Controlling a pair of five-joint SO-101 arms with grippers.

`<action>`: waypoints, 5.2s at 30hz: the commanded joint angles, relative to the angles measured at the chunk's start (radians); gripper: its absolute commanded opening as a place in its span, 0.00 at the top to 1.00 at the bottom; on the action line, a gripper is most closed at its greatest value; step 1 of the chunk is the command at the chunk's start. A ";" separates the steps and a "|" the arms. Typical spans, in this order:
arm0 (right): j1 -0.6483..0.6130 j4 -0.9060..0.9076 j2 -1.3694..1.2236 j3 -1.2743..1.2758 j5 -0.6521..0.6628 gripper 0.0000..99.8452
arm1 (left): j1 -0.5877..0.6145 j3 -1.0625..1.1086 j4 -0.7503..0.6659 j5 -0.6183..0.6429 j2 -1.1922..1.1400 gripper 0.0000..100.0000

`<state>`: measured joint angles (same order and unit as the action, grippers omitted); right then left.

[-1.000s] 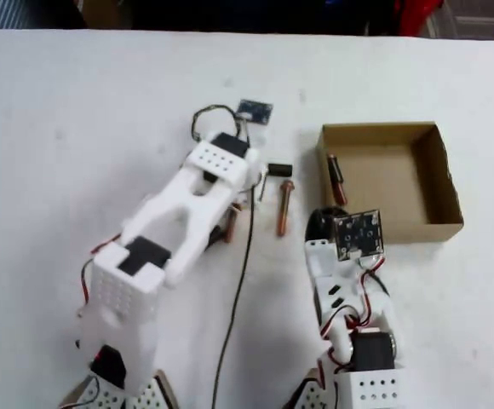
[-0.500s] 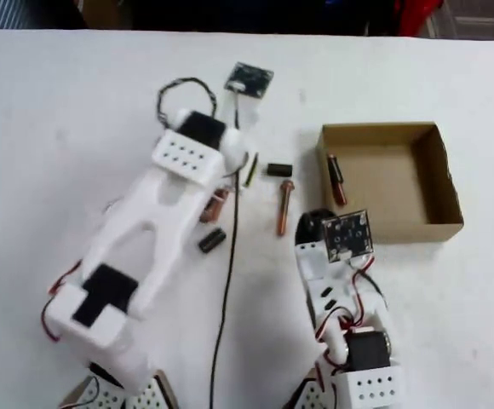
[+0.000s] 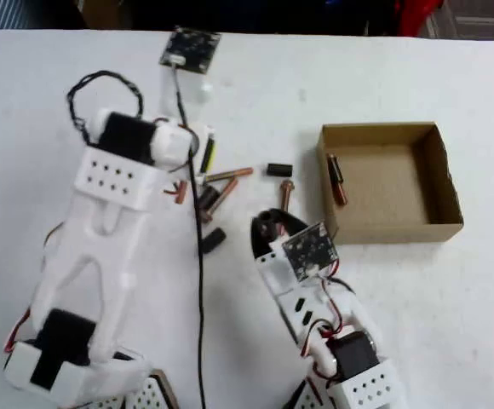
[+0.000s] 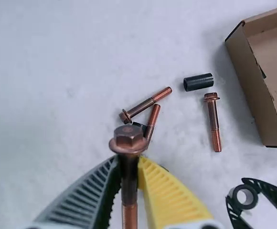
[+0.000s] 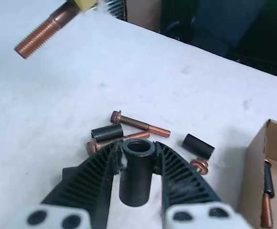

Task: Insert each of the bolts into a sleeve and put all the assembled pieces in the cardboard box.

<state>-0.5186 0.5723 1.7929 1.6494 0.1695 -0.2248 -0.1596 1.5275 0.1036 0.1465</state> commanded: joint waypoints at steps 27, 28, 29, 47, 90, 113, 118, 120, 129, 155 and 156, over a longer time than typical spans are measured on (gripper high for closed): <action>-0.091 -0.303 0.008 0.041 -0.170 0.98 | -0.170 0.784 -0.694 -0.006 0.871 0.98; -0.091 -0.302 0.008 0.041 -0.170 0.98 | -0.177 0.816 -0.736 -0.006 0.892 0.98; -0.091 -0.300 0.008 0.041 -0.170 0.98 | -0.185 0.848 -0.779 -0.006 0.914 0.98; -0.090 -0.248 0.008 0.041 -0.170 0.98 | -0.268 1.246 -1.138 -0.006 1.159 0.98; -0.087 -0.254 0.008 0.041 -0.163 0.98 | -0.320 1.382 -1.019 0.129 1.196 0.98; -0.085 -0.246 0.008 0.041 -0.163 0.98 | -0.312 1.438 -1.013 0.058 1.196 0.78; -0.085 -0.245 0.008 0.041 -0.163 0.98 | -0.312 1.435 -1.017 0.052 1.196 0.78; -0.085 -0.245 0.008 0.041 -0.163 0.98 | -0.312 1.430 -1.019 0.052 1.196 0.78; -0.085 -0.194 0.008 0.041 -0.163 0.98 | -0.225 1.358 -1.019 0.051 1.198 0.82; 0.018 -0.163 0.008 0.041 -0.163 0.98 | 0.108 1.102 -0.397 0.049 1.570 0.98; 0.035 -0.165 0.008 0.041 -0.163 0.98 | 0.108 1.105 -0.368 0.049 1.570 0.98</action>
<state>-0.5340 0.4143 1.7898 1.6832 0.0054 -0.1204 0.9897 1.0871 0.1619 1.7116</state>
